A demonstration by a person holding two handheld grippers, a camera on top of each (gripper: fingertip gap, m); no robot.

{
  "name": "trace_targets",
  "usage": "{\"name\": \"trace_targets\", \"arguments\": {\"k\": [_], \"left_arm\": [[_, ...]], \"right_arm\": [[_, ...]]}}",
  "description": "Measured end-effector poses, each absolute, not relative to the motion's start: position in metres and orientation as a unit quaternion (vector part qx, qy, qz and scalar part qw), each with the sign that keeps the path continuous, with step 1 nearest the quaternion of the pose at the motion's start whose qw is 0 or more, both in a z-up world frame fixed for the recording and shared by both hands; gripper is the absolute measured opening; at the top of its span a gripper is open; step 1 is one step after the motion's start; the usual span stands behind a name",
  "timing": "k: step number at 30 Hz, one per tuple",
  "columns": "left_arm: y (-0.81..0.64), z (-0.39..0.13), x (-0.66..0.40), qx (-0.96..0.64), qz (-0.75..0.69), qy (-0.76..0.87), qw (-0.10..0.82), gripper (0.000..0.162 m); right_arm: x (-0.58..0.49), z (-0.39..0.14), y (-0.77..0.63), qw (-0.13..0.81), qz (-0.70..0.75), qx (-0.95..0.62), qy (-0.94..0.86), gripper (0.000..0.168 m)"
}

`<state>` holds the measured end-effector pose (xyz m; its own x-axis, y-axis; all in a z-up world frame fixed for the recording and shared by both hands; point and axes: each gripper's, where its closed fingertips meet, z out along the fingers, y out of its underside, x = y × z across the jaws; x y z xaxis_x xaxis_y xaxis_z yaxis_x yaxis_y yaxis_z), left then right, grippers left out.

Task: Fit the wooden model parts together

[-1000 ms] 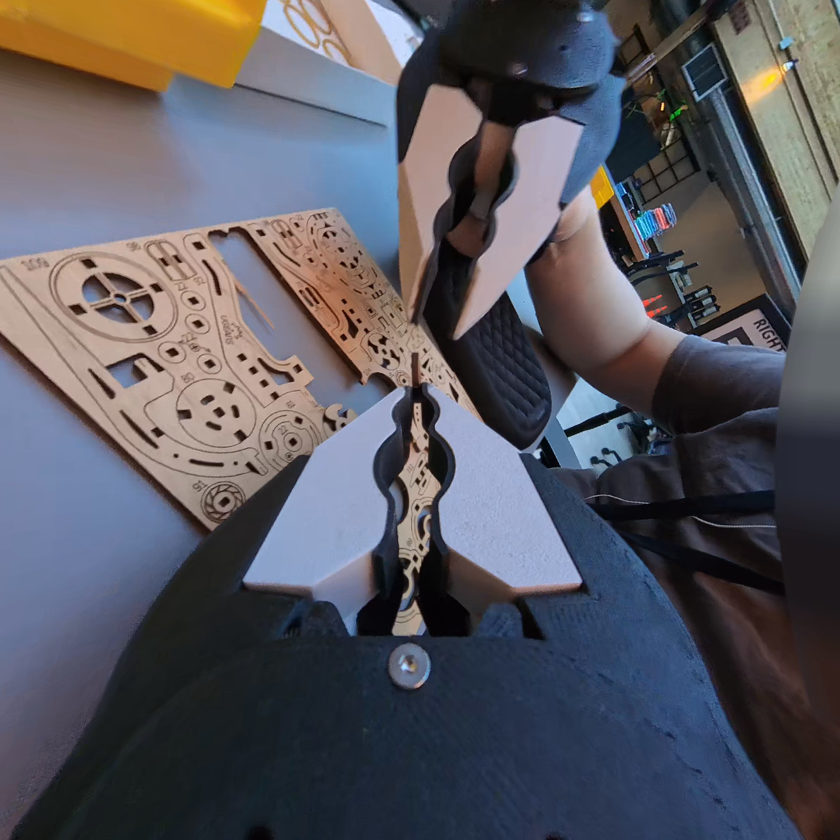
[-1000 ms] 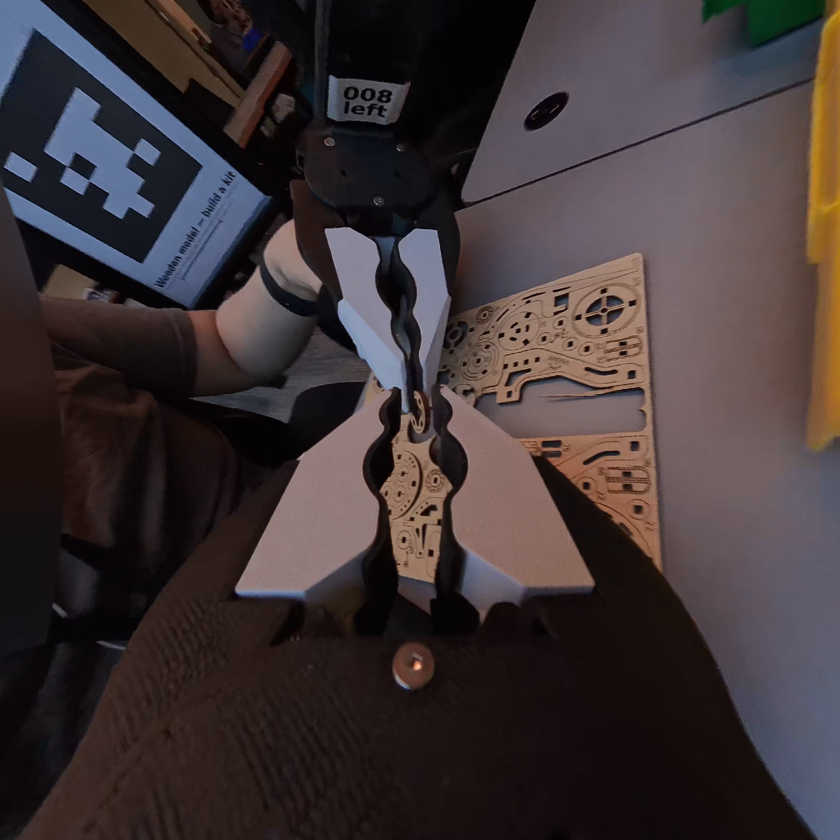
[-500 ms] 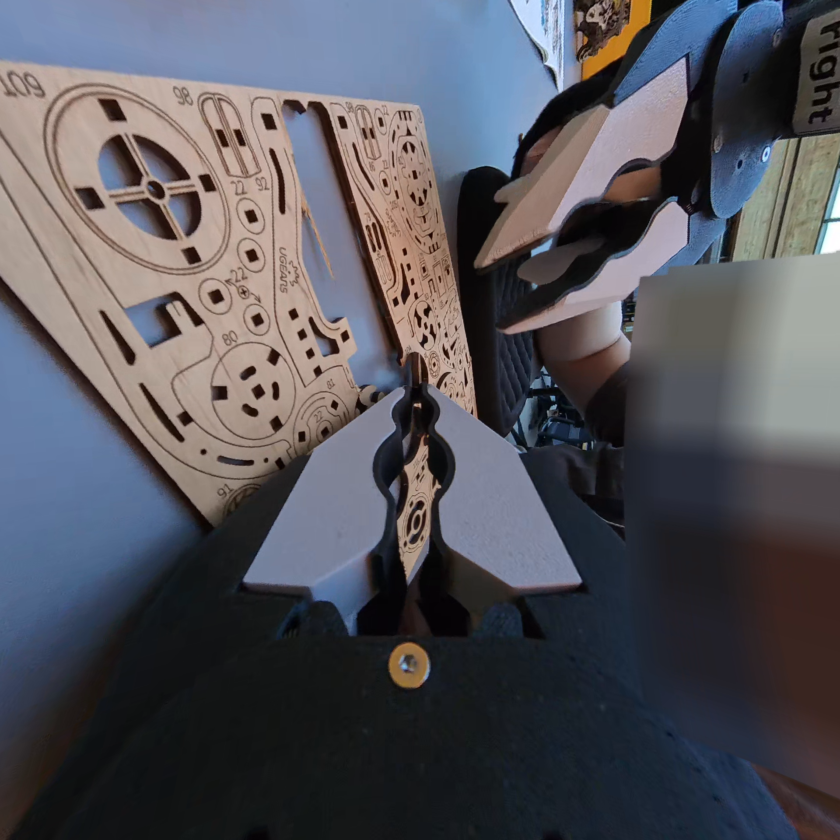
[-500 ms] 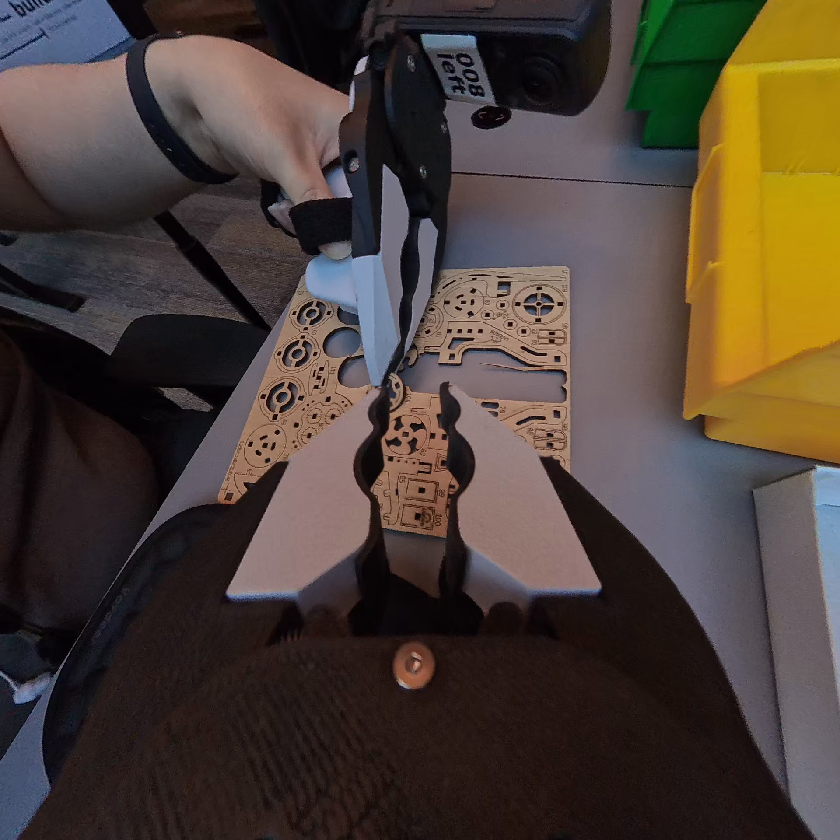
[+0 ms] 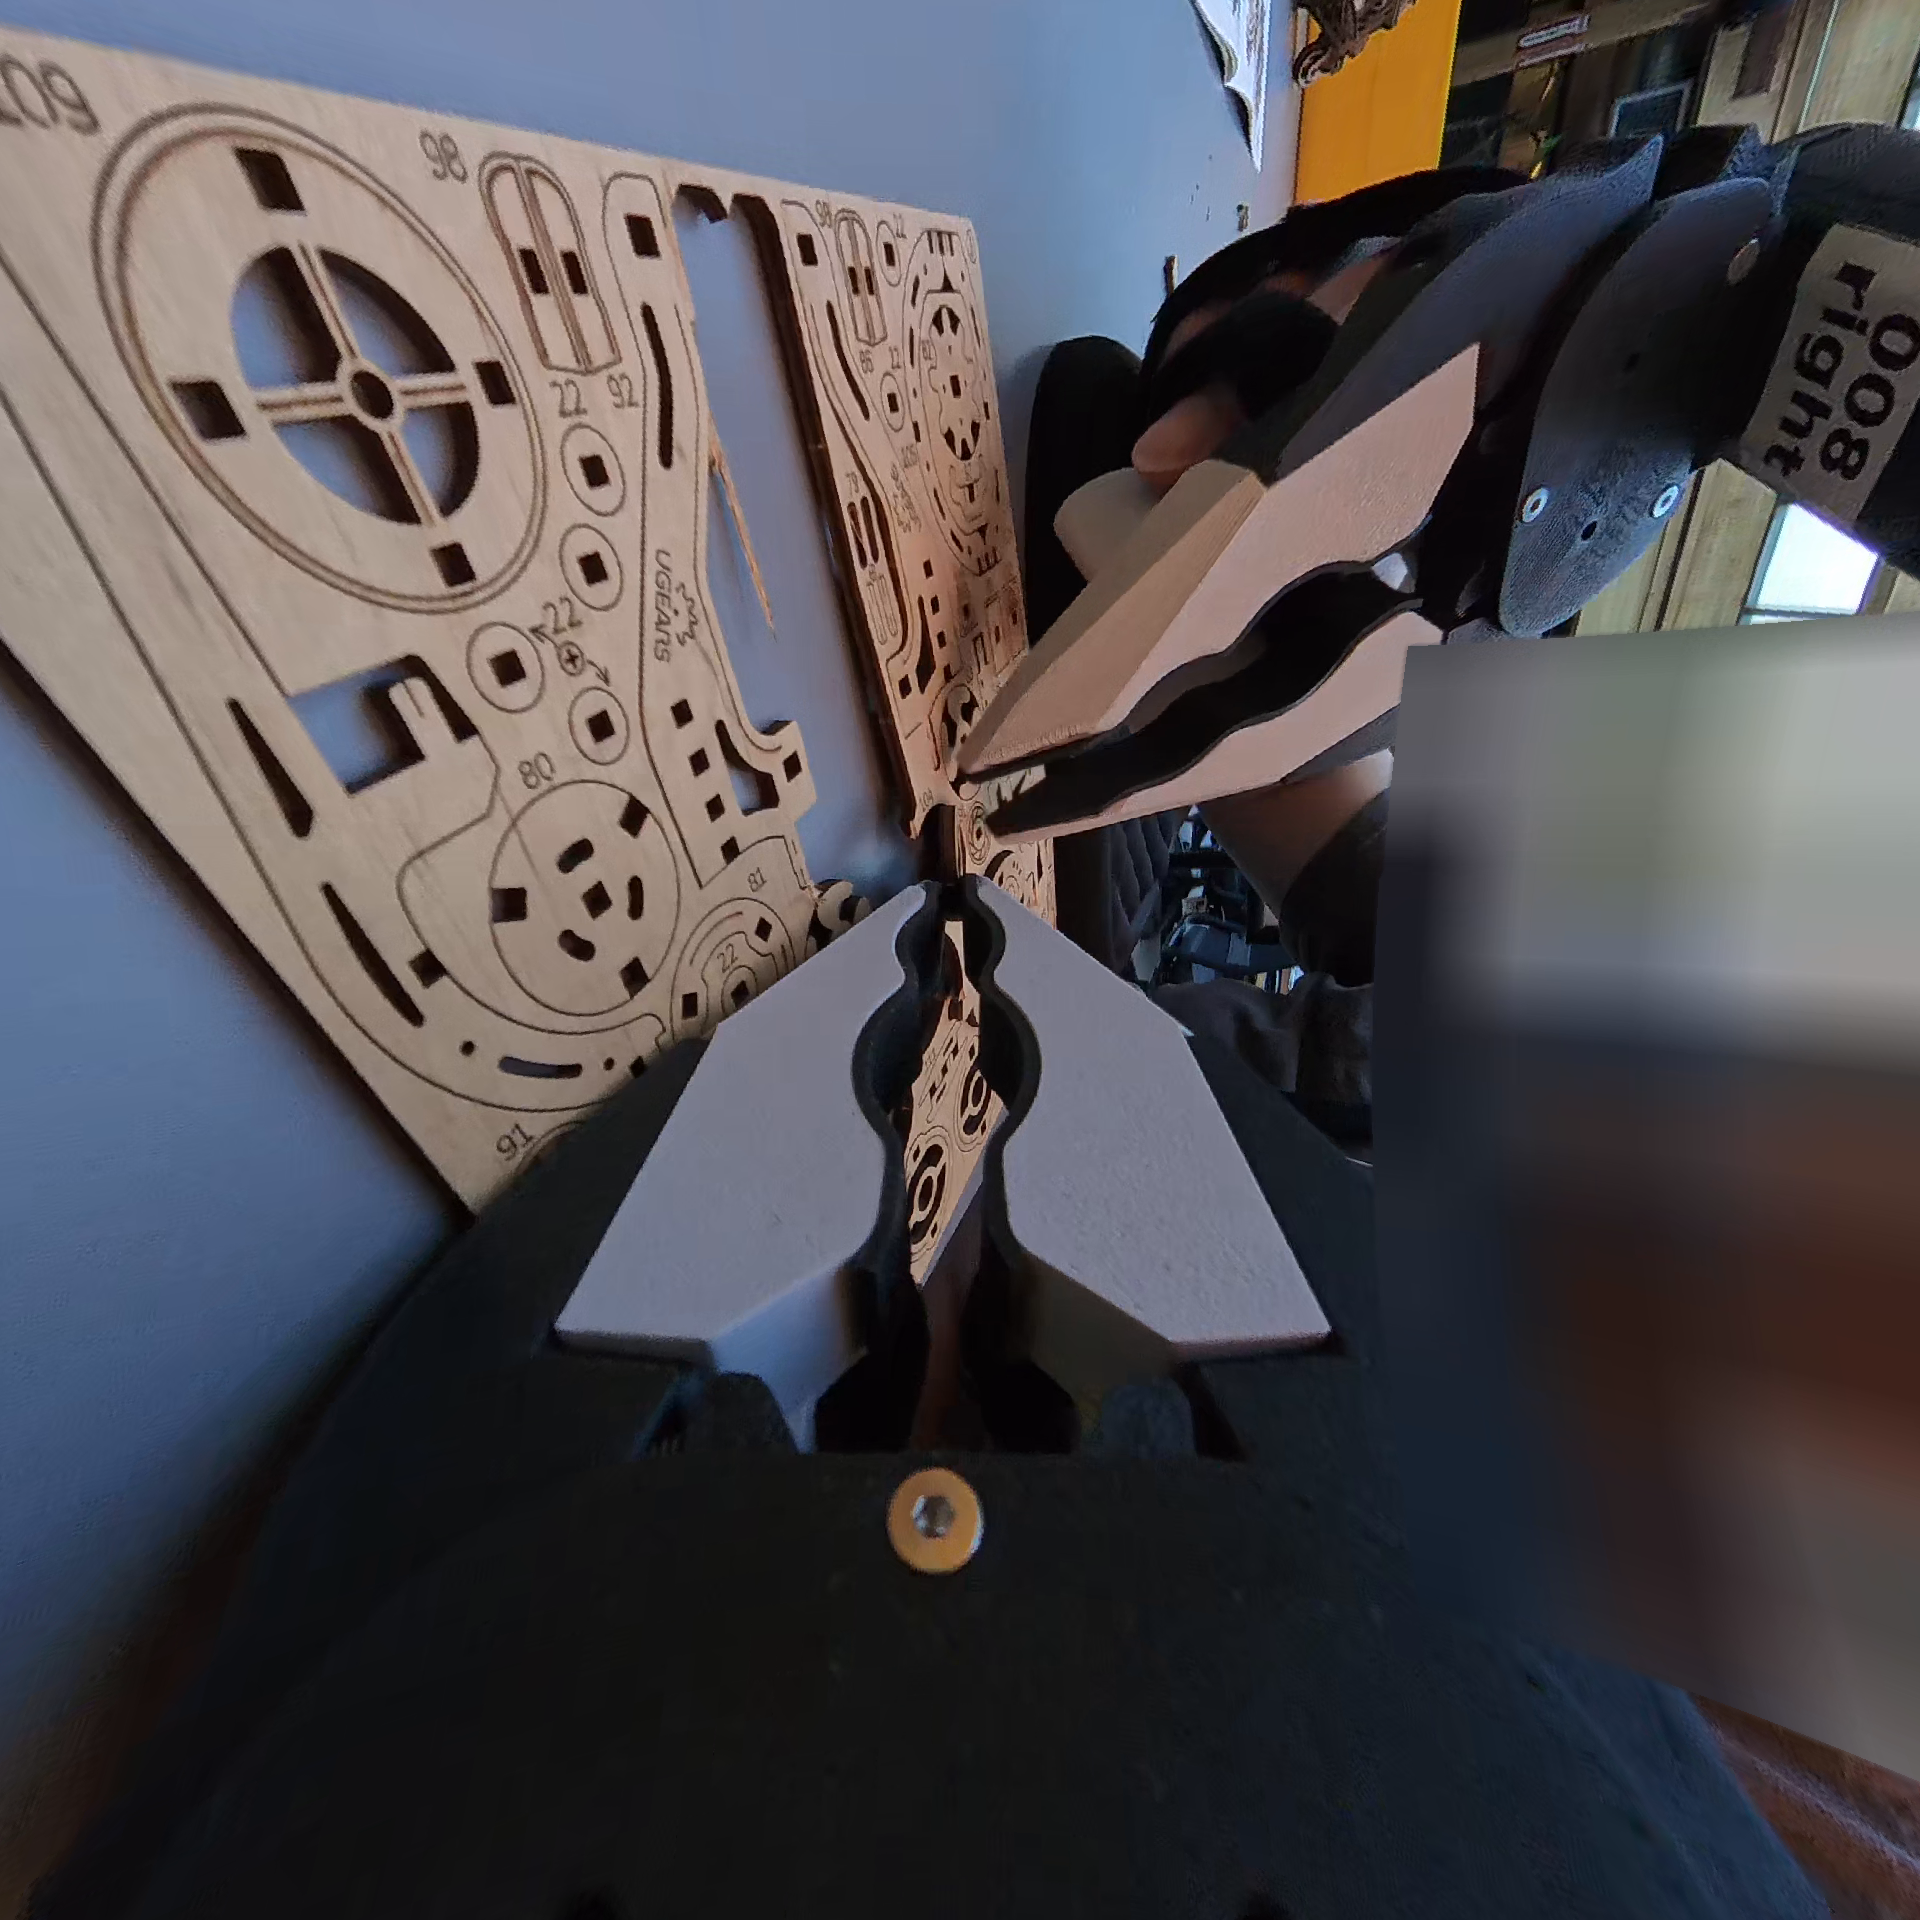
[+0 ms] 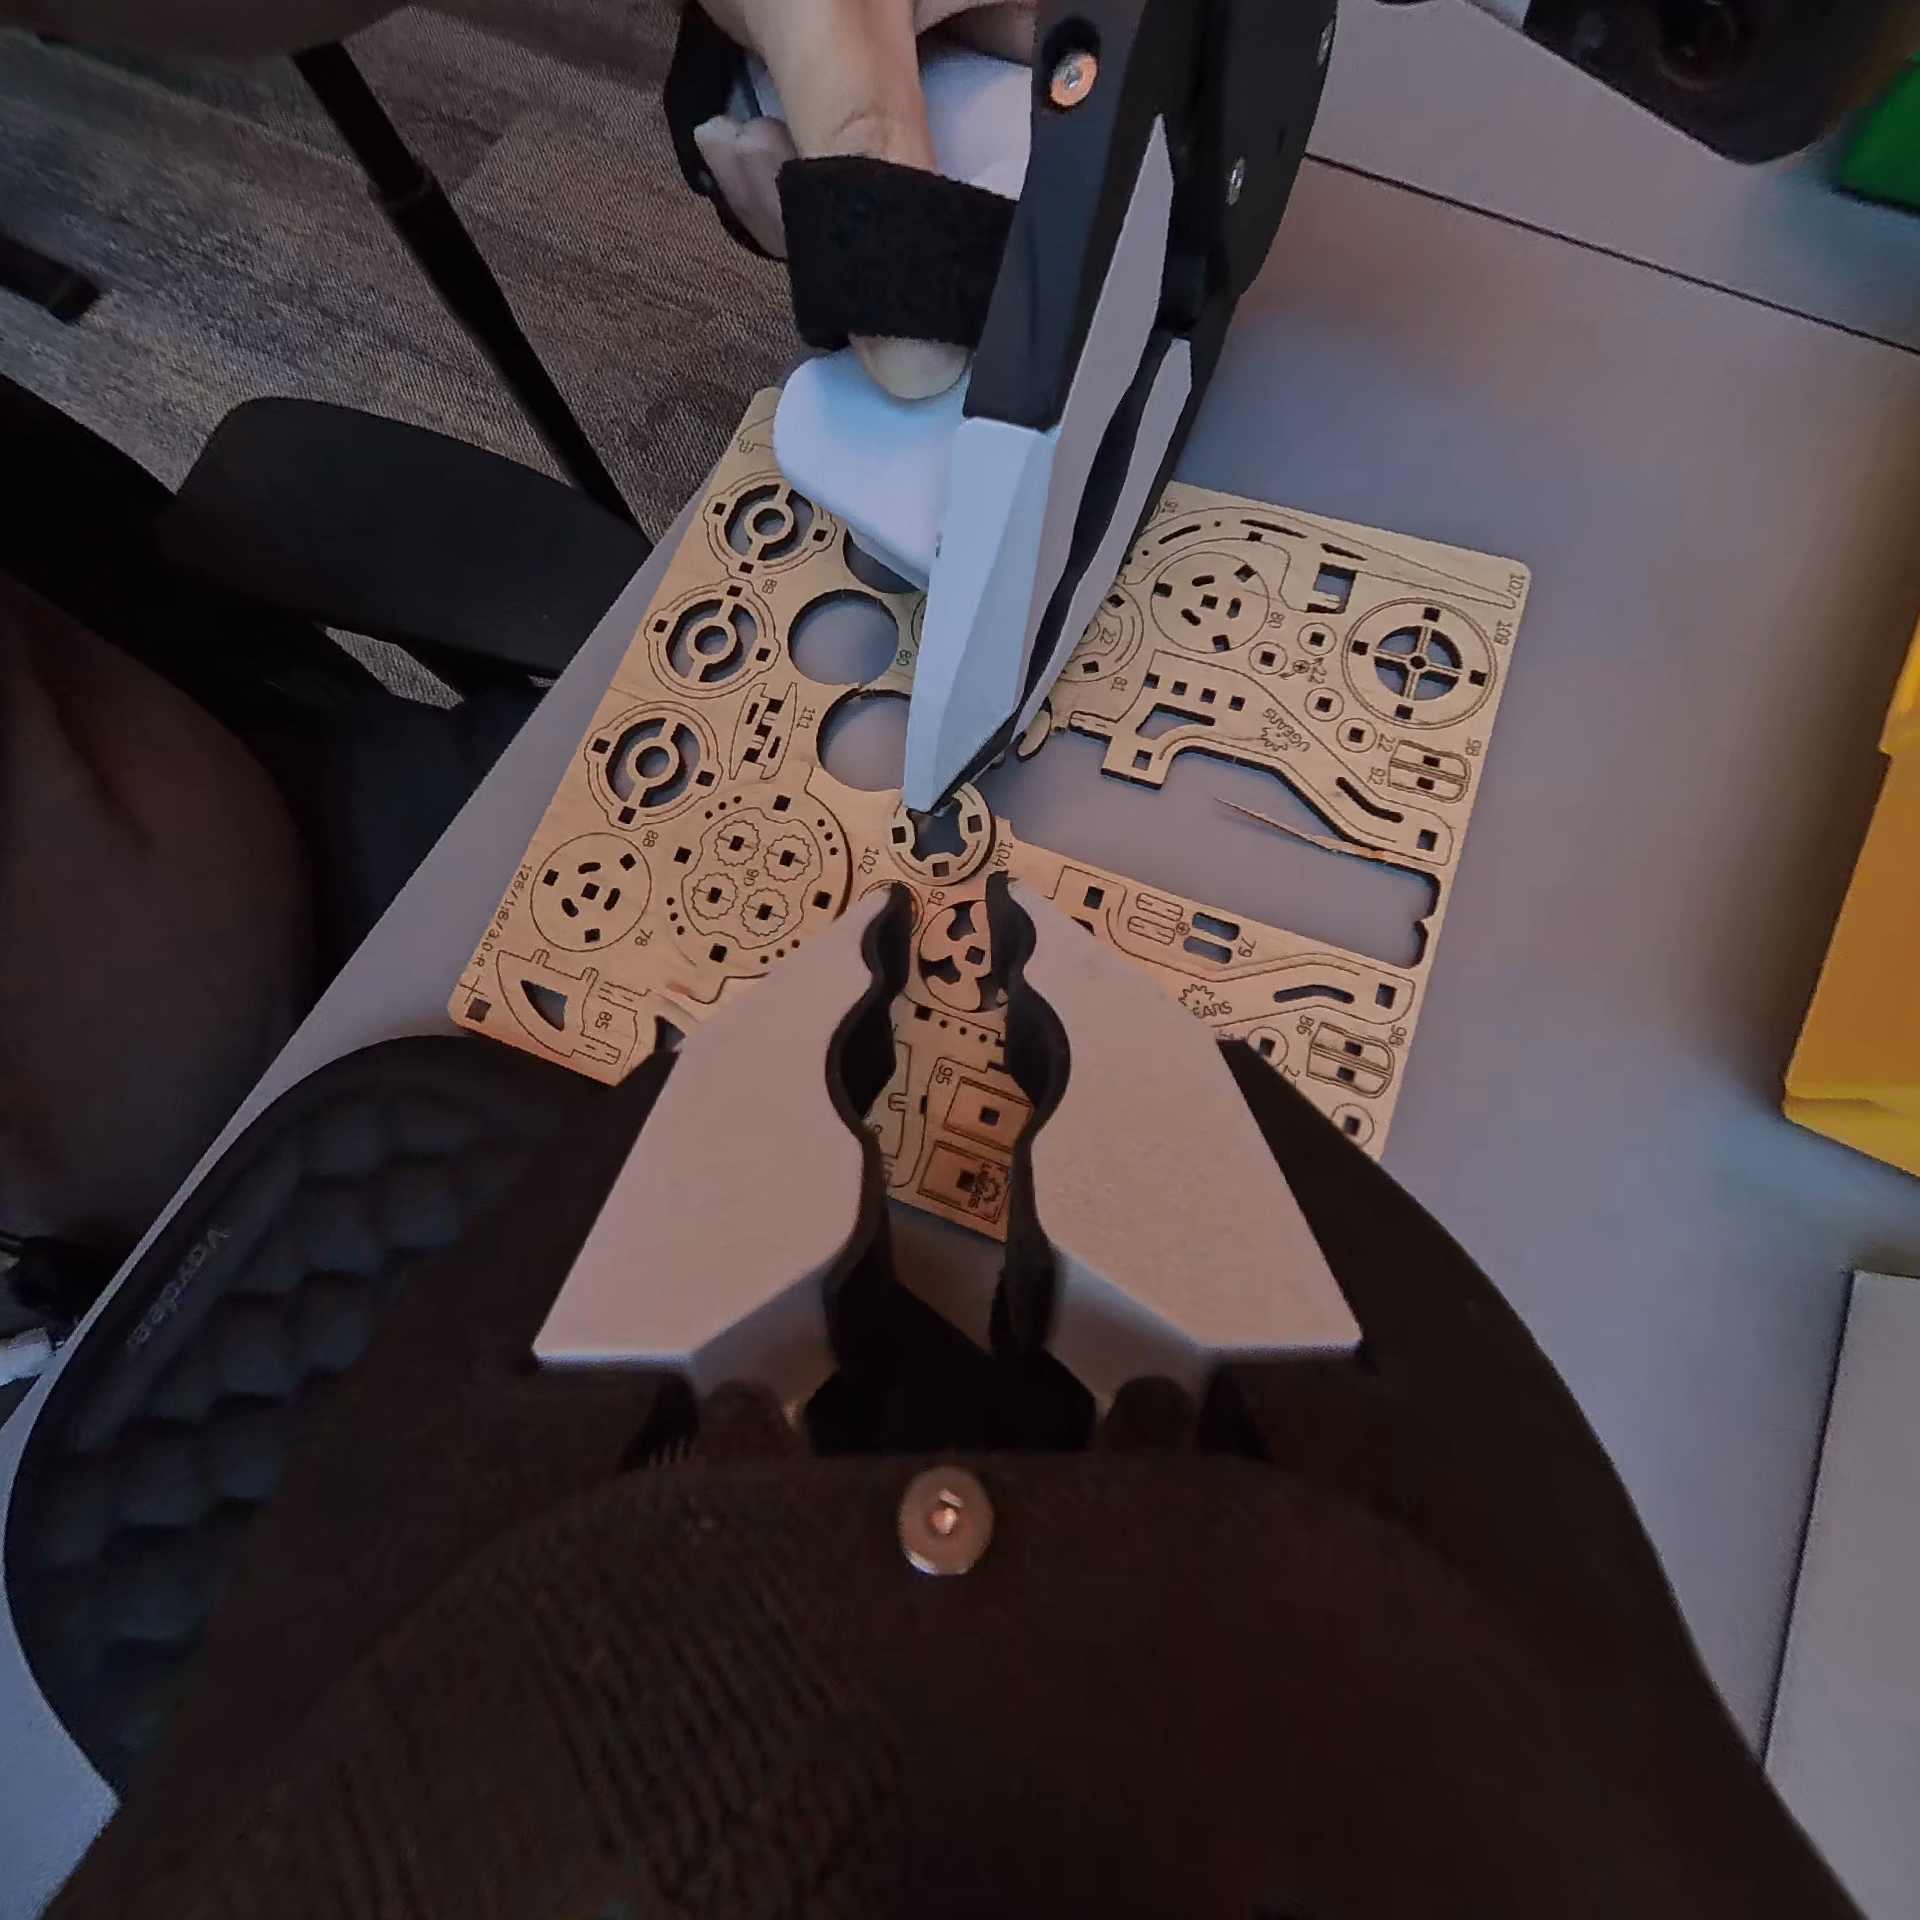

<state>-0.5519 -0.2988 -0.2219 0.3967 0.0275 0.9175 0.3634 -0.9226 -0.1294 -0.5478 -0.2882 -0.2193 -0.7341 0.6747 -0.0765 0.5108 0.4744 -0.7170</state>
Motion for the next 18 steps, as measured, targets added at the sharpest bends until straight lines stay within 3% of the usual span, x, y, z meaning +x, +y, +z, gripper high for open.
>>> {"name": "trace_targets", "arguments": {"k": [18], "left_arm": [[-0.301,-0.223,-0.552,-0.832,-0.522,-0.109,0.152,0.001]], "right_arm": [[-0.560,-0.216,-0.296,0.090,0.370,-0.321,-0.867,0.010]]}}
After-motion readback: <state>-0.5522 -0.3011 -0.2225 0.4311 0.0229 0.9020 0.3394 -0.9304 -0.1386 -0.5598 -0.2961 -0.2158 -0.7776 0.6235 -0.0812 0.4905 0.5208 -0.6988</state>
